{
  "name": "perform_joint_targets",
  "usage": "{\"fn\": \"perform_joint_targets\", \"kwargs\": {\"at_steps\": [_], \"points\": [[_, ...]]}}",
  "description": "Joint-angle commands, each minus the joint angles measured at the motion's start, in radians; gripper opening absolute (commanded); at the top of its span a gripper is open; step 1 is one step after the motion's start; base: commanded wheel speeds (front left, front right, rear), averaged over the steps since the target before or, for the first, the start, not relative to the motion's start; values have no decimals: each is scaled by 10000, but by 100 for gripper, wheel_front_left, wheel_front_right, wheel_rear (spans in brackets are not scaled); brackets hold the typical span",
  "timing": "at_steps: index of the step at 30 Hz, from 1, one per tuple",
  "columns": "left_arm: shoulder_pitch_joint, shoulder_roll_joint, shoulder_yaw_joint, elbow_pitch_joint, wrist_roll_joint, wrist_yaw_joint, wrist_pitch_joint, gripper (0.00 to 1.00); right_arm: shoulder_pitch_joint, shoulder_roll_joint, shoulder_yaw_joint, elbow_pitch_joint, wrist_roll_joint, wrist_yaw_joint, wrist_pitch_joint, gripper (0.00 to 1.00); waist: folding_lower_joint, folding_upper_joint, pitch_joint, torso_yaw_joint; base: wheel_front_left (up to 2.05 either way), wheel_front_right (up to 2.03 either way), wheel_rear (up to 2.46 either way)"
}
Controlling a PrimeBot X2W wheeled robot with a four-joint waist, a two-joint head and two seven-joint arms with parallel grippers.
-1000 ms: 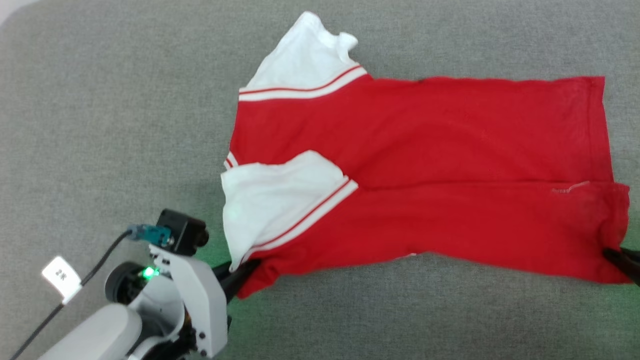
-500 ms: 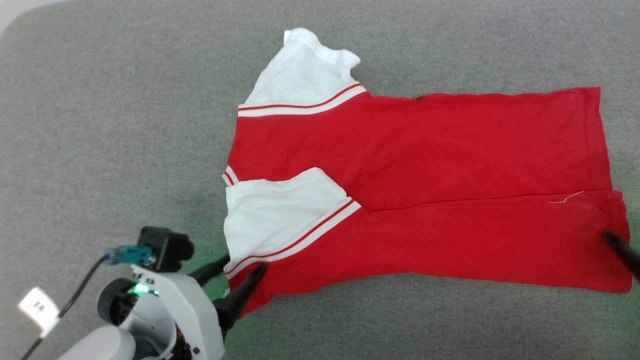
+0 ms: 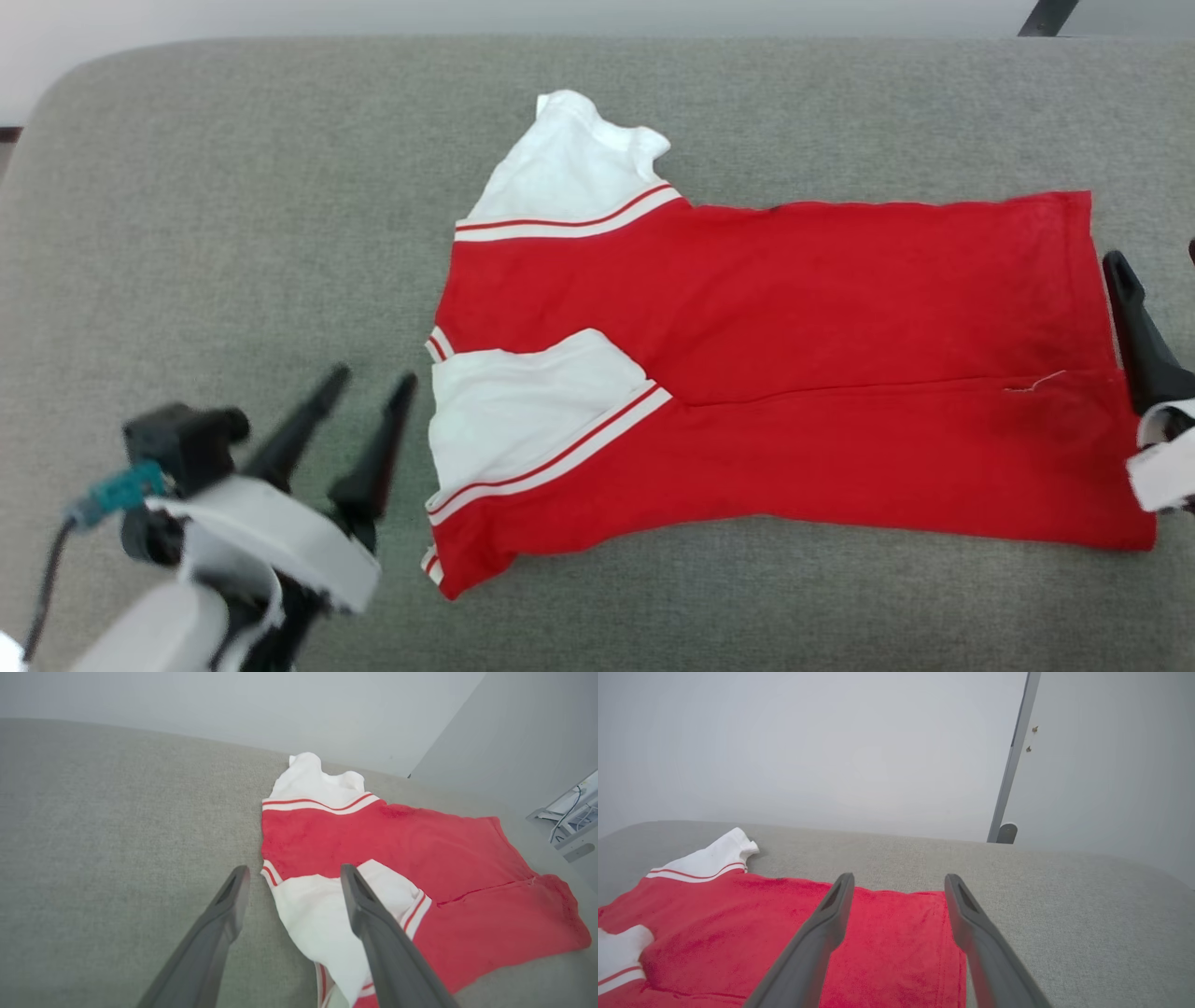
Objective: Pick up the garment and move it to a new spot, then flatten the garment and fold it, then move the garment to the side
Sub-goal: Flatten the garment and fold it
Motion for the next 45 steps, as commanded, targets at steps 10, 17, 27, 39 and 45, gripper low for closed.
{"fn": "perform_joint_targets", "kwargs": {"at_steps": [10,17,27,39,45], "points": [[-3845,-33,375,1861,1188,-927,-346,100,-834,1371,337,898,-1088,-16,-2960,100,0,-1,751,-924,0,0,0],[-6995,-222,-434,4906,1982,-2138,896,100,-1024,1797,1062,1304,-1553,-16,-3967,100,0,-1,1457,-1772,0,0,0],[-9574,-517,-2140,7623,1608,-2885,3961,100,-880,2080,1718,1218,-1806,-16,-4287,100,0,-1,2073,-2572,0,0,0],[-10860,366,-4111,7705,-609,-2884,7451,100,-1102,1851,2444,863,-1559,-16,-4318,100,0,-1,2588,-3063,0,0,0],[-10685,230,-4643,7813,-1210,-2886,7685,0,-1240,1725,2437,748,-1418,-16,-4159,100,0,-1,2665,-3057,0,0,0]]}}
